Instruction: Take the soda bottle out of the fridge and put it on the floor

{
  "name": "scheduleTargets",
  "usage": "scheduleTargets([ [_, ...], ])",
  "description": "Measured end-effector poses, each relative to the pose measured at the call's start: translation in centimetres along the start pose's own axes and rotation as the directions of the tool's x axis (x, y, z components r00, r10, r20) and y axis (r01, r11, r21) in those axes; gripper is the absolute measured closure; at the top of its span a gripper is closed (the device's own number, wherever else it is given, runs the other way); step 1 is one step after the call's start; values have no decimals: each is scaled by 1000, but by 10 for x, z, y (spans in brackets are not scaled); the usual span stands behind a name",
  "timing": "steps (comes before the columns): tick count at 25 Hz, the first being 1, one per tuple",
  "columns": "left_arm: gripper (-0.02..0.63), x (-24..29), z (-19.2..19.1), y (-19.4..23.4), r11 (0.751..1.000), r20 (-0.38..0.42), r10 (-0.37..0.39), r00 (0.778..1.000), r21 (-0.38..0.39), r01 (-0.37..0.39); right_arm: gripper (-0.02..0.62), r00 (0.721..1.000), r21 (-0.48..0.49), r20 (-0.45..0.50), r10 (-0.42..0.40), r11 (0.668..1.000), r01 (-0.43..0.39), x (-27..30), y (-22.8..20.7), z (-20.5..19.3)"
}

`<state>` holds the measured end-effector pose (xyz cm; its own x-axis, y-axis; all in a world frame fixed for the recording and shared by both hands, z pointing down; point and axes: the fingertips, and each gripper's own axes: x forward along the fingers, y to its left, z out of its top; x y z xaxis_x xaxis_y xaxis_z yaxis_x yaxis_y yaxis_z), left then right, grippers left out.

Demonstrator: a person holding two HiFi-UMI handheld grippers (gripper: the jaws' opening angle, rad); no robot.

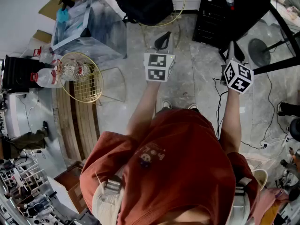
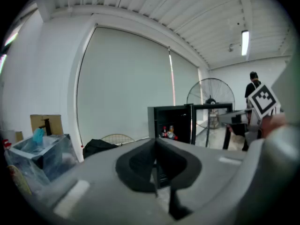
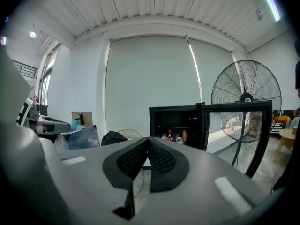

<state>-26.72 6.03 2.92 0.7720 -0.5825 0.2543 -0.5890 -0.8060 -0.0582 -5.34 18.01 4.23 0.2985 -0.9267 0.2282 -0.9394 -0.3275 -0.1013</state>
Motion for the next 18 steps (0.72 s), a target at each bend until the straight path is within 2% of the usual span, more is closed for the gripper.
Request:
scheduleTargets([
  [10,606,-11,-7,15,1000,-1,5,1000,-12,-5,594,1000,-11,-13,13,1000,-13,5,20,-3],
  [18,606,-29,-19,45,1000,-10,18,1000,-26,-18,595,998,-23,-25,50,998,-51,10,62,-13],
])
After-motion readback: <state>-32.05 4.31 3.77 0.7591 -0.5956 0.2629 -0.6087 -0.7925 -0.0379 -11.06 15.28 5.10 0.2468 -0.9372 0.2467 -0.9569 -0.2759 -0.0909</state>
